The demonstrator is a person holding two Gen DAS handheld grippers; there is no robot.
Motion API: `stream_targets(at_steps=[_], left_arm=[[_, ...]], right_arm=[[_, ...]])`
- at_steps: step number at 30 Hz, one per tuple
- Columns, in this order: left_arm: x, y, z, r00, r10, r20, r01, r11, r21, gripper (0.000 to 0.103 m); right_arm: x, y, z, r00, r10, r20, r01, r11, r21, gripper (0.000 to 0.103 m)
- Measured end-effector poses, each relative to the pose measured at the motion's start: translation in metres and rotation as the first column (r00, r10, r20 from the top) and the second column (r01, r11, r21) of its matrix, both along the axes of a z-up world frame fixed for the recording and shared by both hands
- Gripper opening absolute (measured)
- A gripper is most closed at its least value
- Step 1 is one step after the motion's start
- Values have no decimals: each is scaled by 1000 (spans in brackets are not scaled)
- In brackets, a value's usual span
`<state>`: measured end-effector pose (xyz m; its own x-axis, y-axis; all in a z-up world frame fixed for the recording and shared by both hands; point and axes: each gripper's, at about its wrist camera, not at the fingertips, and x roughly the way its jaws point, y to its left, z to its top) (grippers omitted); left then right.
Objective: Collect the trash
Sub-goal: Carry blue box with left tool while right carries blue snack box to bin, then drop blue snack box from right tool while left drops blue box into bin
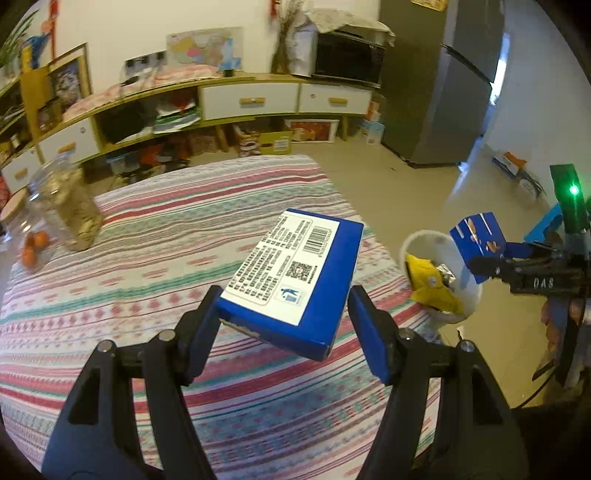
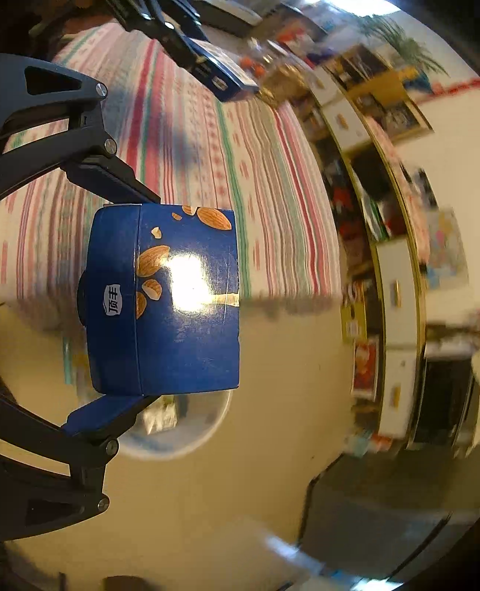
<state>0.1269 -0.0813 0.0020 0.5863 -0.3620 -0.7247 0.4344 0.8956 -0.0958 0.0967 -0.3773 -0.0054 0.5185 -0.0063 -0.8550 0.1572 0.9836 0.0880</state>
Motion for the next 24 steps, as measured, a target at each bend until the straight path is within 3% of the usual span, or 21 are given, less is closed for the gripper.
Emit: stream_targets(at_steps=[10,16,24], left_arm=[[3,-74,-19,994,-92,-52,90,996,-24,69],[4,-98,-26,993,-107,-49,106,994,-36,69],[5,-124,-36,986,-147,-76,145,989,-36,69]], right_arm=[[-15,-84,-30,983,-175,-46,178,982,68,93],[-12,-102,-35,976,-214,-38,217,968,124,95],[-21,-110,-27,971,-234,-36,237,963,127,95]])
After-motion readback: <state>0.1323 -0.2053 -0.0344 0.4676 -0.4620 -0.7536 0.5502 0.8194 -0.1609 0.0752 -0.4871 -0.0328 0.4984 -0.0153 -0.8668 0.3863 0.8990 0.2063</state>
